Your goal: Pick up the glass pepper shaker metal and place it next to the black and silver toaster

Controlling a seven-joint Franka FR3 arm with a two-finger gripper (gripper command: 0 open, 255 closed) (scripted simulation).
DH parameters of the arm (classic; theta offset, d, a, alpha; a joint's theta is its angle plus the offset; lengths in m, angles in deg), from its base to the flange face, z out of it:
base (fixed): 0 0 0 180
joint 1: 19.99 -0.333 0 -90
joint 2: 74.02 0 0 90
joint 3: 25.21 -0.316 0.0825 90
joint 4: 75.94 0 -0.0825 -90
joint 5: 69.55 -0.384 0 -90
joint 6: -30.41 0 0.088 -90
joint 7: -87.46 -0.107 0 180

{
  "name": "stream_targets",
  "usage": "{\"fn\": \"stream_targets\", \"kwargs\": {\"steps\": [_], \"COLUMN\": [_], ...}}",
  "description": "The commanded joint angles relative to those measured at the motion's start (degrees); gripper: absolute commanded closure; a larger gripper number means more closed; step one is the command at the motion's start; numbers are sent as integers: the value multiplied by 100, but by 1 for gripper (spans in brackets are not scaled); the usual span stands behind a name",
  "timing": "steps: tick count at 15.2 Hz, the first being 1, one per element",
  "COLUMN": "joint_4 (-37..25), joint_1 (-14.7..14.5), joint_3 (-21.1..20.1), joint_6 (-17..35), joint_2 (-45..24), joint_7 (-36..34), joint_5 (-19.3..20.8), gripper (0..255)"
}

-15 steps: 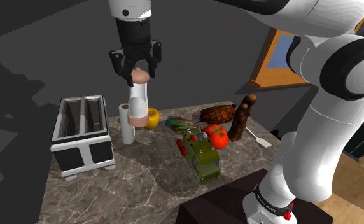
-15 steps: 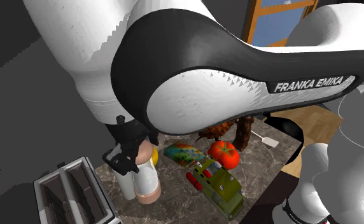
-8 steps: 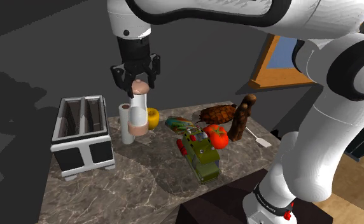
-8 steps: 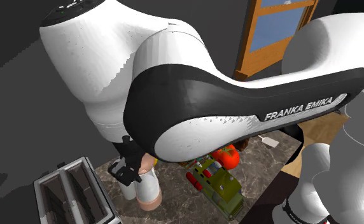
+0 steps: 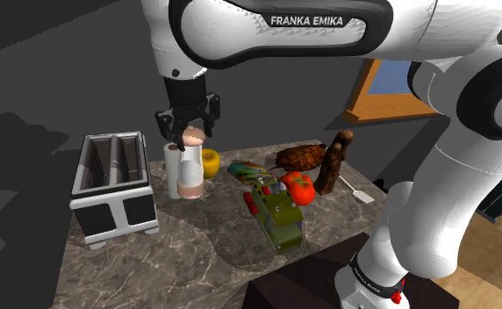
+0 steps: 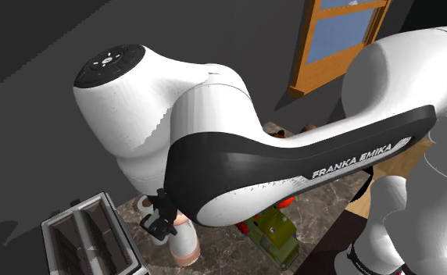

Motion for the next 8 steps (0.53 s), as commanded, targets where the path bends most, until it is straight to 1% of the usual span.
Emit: {"fn": "stream_targets", "kwargs": {"steps": [1, 8], "joint_4": [187, 746], "joint_1": [4, 15], "joint_3": [4, 13], "joint_6": [172, 709], "joint_2": [18, 37], "joint_7": [-21, -92], "joint_5": [-3, 2], "gripper": [255, 255]}}
